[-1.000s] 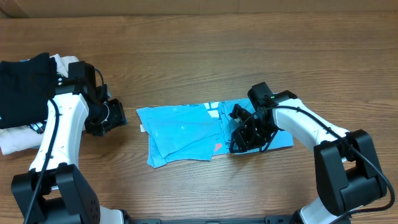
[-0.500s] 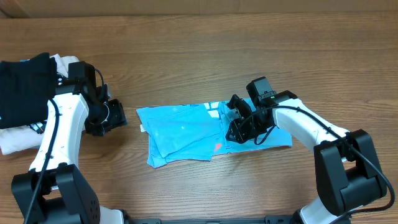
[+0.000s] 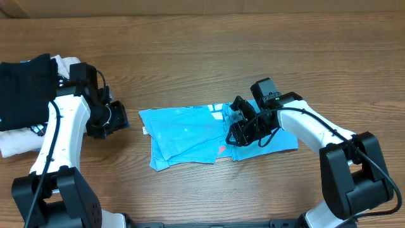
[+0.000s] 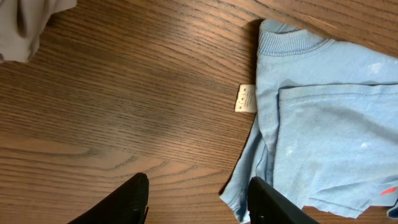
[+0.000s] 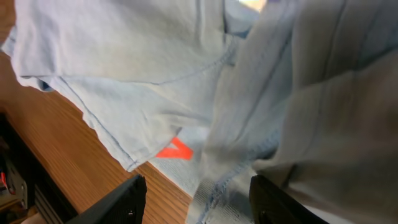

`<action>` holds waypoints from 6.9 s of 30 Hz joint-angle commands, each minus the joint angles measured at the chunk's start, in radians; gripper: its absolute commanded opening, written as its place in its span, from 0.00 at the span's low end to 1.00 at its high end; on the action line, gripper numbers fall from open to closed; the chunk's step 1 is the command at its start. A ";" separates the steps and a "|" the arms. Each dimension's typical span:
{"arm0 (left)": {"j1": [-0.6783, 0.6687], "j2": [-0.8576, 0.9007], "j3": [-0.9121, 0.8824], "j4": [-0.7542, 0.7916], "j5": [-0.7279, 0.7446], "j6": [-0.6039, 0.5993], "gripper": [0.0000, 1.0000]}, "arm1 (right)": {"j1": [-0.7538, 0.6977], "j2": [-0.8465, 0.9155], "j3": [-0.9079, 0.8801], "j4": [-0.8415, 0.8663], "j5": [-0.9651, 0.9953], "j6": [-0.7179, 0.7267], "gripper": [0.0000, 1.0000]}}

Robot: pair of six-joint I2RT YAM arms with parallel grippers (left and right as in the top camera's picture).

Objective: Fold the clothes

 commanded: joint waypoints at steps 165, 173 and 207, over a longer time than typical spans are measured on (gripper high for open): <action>-0.117 -0.010 -0.007 0.018 0.177 0.199 0.79 | 0.042 0.082 0.451 -0.121 0.390 0.163 0.31; -0.159 -0.008 -0.139 0.142 0.151 0.164 0.80 | -0.065 0.027 0.611 -0.282 0.396 0.164 0.33; -0.294 0.251 -0.314 0.437 0.241 0.146 0.24 | -0.214 0.021 0.613 -0.380 0.396 0.166 0.33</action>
